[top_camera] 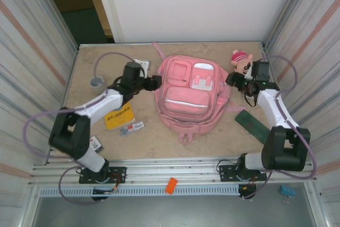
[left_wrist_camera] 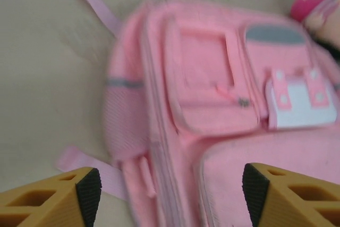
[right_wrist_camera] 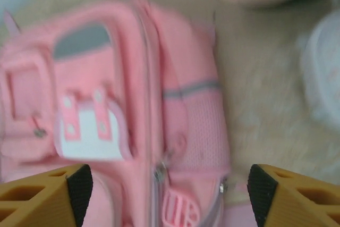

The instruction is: Pack books, pencil case, and school supplies into a backpack

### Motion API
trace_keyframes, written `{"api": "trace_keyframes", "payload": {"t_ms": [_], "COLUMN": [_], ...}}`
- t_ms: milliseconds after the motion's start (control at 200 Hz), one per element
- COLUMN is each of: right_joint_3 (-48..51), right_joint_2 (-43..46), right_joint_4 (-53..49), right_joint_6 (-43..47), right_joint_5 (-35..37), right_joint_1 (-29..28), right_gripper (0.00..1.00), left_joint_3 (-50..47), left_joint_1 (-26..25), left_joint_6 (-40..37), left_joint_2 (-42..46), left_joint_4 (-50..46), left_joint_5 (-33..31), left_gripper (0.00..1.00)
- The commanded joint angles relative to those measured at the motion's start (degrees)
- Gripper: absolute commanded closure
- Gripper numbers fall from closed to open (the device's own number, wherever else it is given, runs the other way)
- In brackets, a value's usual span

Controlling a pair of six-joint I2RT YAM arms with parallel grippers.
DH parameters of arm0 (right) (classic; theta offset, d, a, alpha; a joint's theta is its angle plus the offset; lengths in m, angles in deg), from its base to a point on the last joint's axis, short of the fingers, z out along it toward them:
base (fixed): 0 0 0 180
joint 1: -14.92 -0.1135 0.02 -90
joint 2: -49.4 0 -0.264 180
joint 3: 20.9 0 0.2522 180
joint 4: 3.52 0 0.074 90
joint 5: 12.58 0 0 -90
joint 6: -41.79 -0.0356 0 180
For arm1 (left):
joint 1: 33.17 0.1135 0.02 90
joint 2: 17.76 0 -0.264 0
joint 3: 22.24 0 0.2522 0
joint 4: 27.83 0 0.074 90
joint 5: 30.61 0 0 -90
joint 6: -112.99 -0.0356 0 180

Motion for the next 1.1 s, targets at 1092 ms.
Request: {"api": "trace_keyframes", "payload": {"t_ms": [1092], "right_joint_3": [2.9], "right_joint_2": [-14.3], "right_joint_4": [19.1], "right_joint_6": [-22.0], "right_joint_5": [-5.3], "right_joint_1": [-26.1], "right_gripper": [0.49], "left_joint_3": [-15.7], "left_joint_1": [1.6], "left_joint_6": [15.1], "left_joint_2": [6.6], "left_joint_4": [-5.7], "left_joint_5": [-2.5], "left_gripper": [0.52]}}
